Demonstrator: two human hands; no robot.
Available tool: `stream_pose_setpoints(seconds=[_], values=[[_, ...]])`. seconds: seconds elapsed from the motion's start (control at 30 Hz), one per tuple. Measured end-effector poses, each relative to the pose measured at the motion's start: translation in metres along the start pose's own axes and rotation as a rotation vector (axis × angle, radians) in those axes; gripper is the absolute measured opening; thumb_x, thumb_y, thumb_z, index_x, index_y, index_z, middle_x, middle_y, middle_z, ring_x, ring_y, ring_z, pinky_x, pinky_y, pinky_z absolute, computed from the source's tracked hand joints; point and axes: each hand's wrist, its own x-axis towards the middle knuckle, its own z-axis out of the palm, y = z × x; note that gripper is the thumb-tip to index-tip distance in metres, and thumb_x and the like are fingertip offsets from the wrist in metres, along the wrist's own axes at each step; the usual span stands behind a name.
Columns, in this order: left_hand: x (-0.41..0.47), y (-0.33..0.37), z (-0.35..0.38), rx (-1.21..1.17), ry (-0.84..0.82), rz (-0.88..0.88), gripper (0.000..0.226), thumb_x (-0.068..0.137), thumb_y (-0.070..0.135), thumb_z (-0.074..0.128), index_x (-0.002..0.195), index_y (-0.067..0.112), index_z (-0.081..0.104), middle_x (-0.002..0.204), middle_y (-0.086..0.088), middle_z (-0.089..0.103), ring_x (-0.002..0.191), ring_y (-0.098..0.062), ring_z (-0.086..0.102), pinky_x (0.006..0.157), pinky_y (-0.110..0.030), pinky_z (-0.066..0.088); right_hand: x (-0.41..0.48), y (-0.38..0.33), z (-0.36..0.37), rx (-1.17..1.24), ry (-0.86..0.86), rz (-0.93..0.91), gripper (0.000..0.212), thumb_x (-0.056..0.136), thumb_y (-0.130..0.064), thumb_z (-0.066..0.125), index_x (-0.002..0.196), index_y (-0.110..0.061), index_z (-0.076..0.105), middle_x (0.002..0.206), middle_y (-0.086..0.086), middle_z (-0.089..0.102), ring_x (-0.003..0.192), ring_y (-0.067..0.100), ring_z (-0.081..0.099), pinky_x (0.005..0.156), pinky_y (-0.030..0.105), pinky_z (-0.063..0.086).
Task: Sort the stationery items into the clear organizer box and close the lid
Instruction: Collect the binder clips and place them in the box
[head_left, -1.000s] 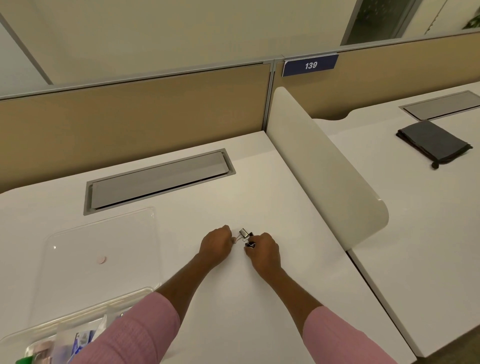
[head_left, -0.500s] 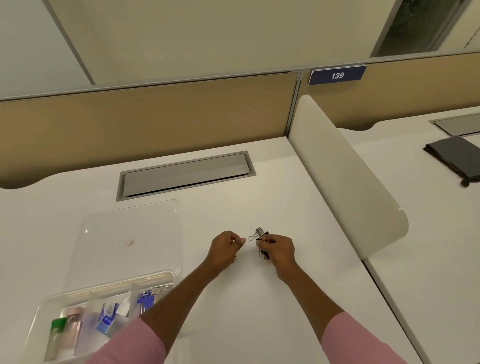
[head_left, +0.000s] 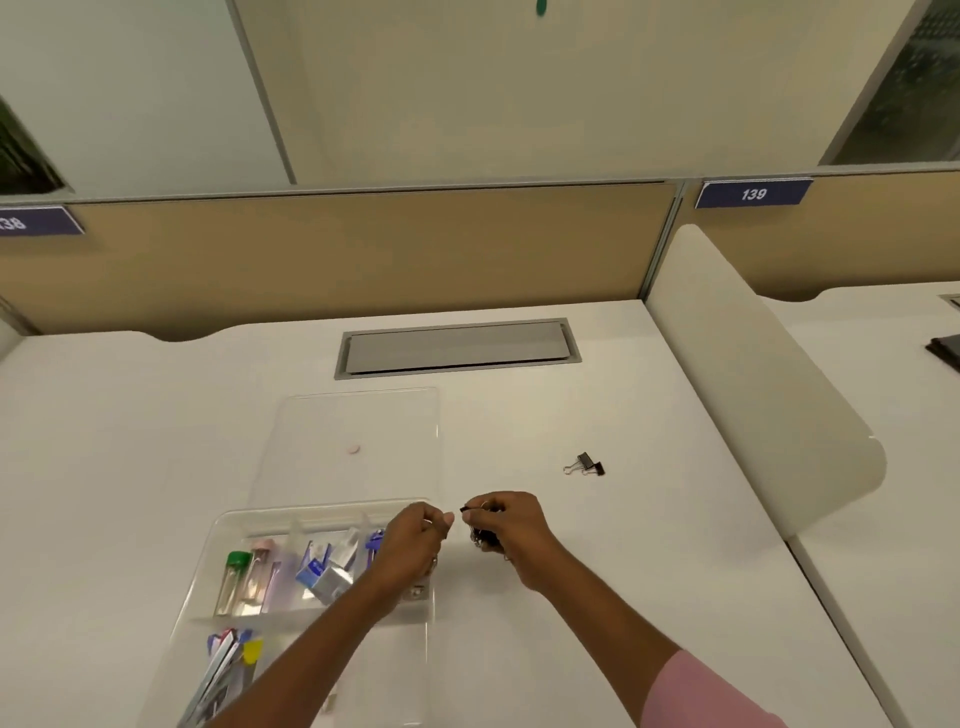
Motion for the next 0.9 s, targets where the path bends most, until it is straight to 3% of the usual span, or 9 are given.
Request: stream_pose_setpoints(seconds=[0.1,0.23,0.4,0.57,0.9], values=[[-0.021,-0.017,-0.025,0.085,0.007,0.05,0.027,0.094,0.036,0.055,0.085,0.011,0.055,0.065,0.002,0.055,0.055,-0.009,0.048,0.05,-0.022,0.04,-0.014,0.006,0.025,-0.009,-0.021,0.011,0.014,0.075,-0.005,0.075,0.085,0.005,0.071,0.067,0.014,0.062,0.059,0.023,0.056,0.055,0.028,0.048],[-0.047,-0.031,-0.046,0.036,-0.079,0.079,0.028,0.096,0.031,0.053,0.077,0.011,0.049,0.057,-0.002,0.05,0.046,-0.009,0.045,0.044,-0.023,0.04,-0.032,0.017,0.053,-0.049,-0.031,0.019,0.015,0.075,-0.007,0.075,0.086,0.004,0.07,0.07,0.015,0.064,0.062,0.024,0.059,0.057,0.029,0.049],[-0.066,-0.046,-0.06,0.029,-0.108,0.058,0.027,0.098,0.029,0.049,0.09,0.003,0.052,0.057,-0.003,0.055,0.047,-0.011,0.05,0.047,-0.024,0.043,-0.058,0.028,0.078,-0.009,-0.036,0.025,0.009,0.079,-0.007,0.073,0.083,0.001,0.071,0.071,0.015,0.067,0.061,0.022,0.061,0.057,0.027,0.049],[-0.078,-0.058,-0.064,0.114,-0.095,0.062,0.022,0.099,0.029,0.045,0.094,0.009,0.051,0.062,-0.003,0.058,0.051,-0.011,0.052,0.049,-0.022,0.045,-0.074,0.044,0.094,0.008,0.009,0.034,0.014,0.079,-0.006,0.072,0.089,0.004,0.071,0.075,0.021,0.066,0.068,0.028,0.063,0.061,0.03,0.052],[-0.086,-0.062,-0.061,0.217,0.0,0.035,0.011,0.099,0.018,0.044,0.098,0.01,0.051,0.076,-0.011,0.066,0.056,-0.015,0.06,0.045,-0.021,0.046,-0.092,0.066,0.132,-0.149,0.307,-0.027,0.007,0.081,-0.008,0.069,0.086,-0.013,0.069,0.084,0.007,0.07,0.068,0.018,0.067,0.062,0.027,0.059]])
